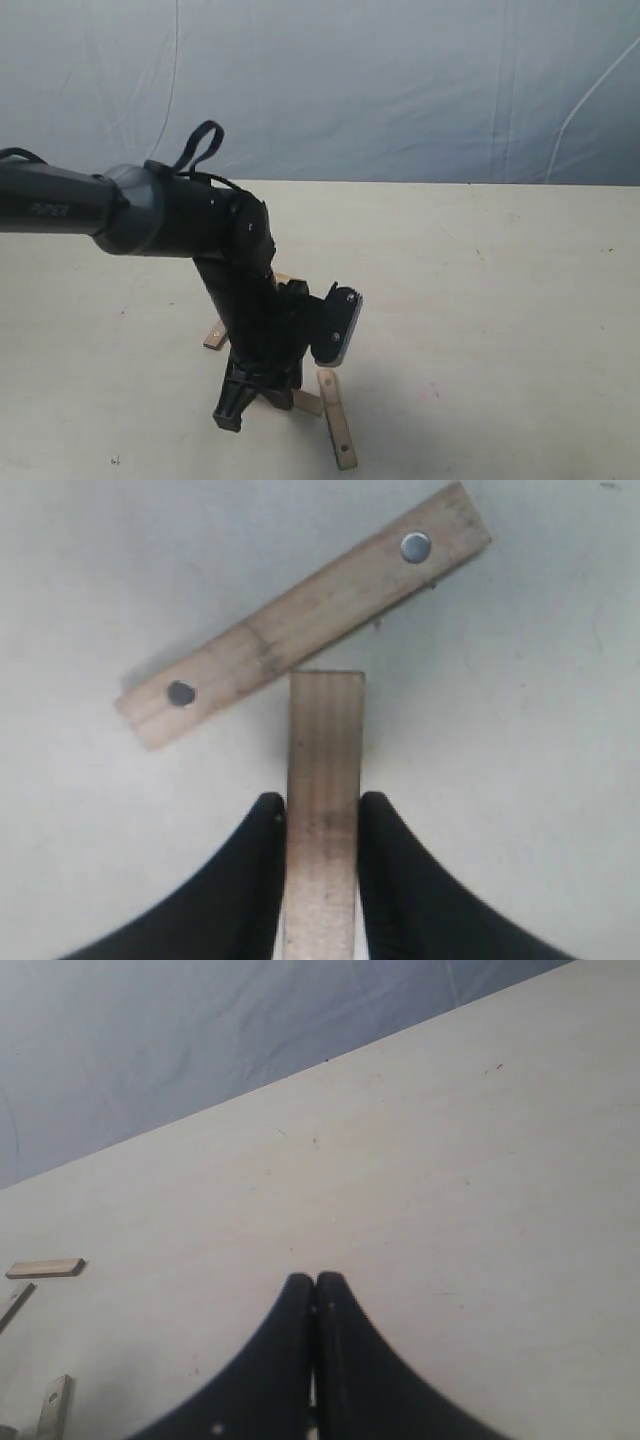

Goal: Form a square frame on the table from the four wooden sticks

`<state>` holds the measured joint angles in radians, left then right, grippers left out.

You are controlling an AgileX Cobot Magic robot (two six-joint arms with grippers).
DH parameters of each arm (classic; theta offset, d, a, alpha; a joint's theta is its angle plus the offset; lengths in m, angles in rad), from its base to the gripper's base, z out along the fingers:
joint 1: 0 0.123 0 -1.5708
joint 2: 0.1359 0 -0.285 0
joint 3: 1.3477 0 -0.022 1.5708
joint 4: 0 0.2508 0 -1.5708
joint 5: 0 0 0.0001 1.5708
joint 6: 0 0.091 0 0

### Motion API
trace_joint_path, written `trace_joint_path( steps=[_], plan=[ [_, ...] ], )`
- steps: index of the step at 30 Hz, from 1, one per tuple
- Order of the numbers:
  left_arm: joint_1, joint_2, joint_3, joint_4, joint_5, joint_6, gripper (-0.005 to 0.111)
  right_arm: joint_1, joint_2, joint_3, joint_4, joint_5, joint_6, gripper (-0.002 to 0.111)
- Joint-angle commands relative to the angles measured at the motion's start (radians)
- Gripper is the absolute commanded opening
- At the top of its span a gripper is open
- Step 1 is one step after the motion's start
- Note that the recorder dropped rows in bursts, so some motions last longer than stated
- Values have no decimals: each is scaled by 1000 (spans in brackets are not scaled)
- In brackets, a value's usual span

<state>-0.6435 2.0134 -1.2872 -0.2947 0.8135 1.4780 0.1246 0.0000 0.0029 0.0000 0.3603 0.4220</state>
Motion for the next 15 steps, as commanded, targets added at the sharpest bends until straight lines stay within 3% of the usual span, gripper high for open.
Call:
trace_joint_path(
  steps=[1, 10, 15],
  plan=[
    [-5, -67, -9, 111, 19, 21, 0, 4, 0, -3, -6, -5, -2, -1],
    [81, -27, -9, 125, -9, 74, 0, 4, 0, -3, -6, -5, -2, -1],
    [113, 11, -21, 37, -7, 168, 0, 4, 0, -3, -6, -5, -2, -1]
  ],
)
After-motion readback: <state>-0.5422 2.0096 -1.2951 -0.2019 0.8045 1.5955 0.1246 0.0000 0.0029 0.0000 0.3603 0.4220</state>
